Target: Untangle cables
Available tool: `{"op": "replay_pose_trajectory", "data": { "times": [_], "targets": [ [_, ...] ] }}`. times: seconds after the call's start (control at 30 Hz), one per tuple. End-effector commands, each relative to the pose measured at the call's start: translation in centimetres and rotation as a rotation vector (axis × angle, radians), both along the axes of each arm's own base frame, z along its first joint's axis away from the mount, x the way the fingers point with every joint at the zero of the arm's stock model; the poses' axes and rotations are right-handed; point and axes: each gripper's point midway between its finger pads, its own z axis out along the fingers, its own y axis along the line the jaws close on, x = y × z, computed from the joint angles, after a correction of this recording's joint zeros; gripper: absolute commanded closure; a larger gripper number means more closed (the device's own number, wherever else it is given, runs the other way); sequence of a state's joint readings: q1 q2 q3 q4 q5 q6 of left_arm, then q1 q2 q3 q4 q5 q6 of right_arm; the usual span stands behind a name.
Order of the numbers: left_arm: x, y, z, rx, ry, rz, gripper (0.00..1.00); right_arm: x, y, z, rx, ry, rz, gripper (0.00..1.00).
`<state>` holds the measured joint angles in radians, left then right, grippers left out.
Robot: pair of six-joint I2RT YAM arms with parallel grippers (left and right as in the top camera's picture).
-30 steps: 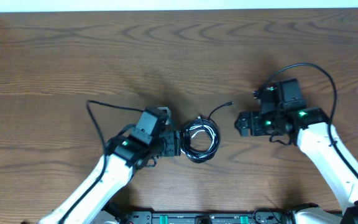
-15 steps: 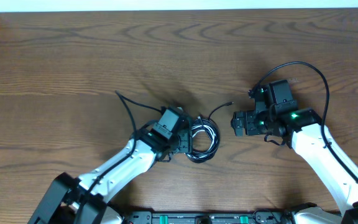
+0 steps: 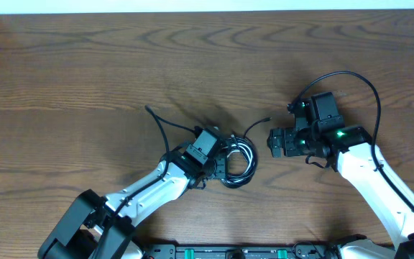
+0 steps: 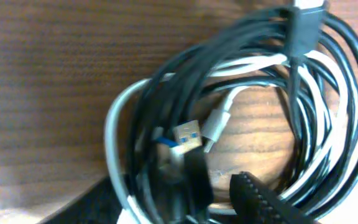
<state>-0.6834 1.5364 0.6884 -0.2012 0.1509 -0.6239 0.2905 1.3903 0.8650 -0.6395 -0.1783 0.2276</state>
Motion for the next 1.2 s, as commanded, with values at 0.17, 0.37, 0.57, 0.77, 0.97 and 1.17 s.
{"op": "replay_pose_trajectory", "data": {
  "times": [0.17,0.37,0.57,0.77,0.97,1.17],
  "targets": [
    [-0.2,0.2,-0.4,0.007,0.012,0.017,0.92,0.4,0.1,0.4,-0.003,-0.011,-0.01,0.01],
    [0.8,-1.0,1.3,-0.026,-0.029,-0.03,0.85,0.6,0.1,0.5,0.0,-0.021,-0.01,0.02],
    [3.5,-3.8,10.2,-0.101,-0.207,-0.174,0.83,1.5,0.4,0.9,0.013,-0.06,-0.011,0.17],
    [5.9,-4.4,20.3,-0.127,-0.49,-0.245,0.83,1.5,0.4,0.9,0.013,-0.062,-0.01,0.39],
    [8.6,-3.6,26.3,-0.176,-0.715,-0.167,0.84,1.6,0.5,1.0,0.014,-0.066,-0.01,0.55],
    [9.9,-3.9,29.4,-0.295,-0.794,-0.127,0.89,1.7,0.5,1.0,0.015,-0.069,-0.01,0.74]
  ]
}}
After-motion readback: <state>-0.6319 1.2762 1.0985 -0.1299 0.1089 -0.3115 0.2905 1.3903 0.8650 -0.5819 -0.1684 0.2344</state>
